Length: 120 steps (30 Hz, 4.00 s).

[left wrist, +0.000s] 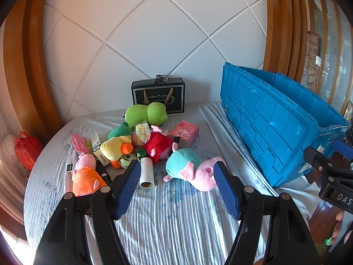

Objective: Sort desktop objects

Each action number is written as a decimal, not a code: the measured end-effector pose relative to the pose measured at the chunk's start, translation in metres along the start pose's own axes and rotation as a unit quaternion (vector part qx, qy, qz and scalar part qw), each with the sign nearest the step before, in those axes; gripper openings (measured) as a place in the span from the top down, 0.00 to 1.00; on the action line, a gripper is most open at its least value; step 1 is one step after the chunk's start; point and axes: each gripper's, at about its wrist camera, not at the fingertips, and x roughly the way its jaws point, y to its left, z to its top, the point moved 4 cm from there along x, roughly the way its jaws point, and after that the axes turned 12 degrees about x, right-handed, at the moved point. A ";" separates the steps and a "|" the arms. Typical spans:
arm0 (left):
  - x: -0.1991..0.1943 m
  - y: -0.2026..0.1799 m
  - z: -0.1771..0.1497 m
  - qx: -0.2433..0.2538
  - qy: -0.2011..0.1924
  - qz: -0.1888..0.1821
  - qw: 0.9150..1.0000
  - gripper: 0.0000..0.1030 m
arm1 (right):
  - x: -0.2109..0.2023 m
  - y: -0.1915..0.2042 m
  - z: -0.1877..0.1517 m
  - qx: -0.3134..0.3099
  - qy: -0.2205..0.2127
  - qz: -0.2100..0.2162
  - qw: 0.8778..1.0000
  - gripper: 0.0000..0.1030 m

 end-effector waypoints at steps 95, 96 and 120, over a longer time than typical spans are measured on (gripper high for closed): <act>0.294 -0.174 -0.054 0.541 0.081 -0.413 0.728 0.33 | 0.324 0.007 -0.089 0.272 0.273 -0.066 0.921 0.00; 0.294 -0.176 -0.053 0.542 0.079 -0.418 0.725 0.33 | 0.327 0.005 -0.087 0.275 0.270 -0.062 0.921 0.00; 0.167 -0.092 0.033 0.478 -0.108 -0.461 0.739 0.39 | 0.195 0.049 0.017 0.154 0.125 -0.049 0.979 0.15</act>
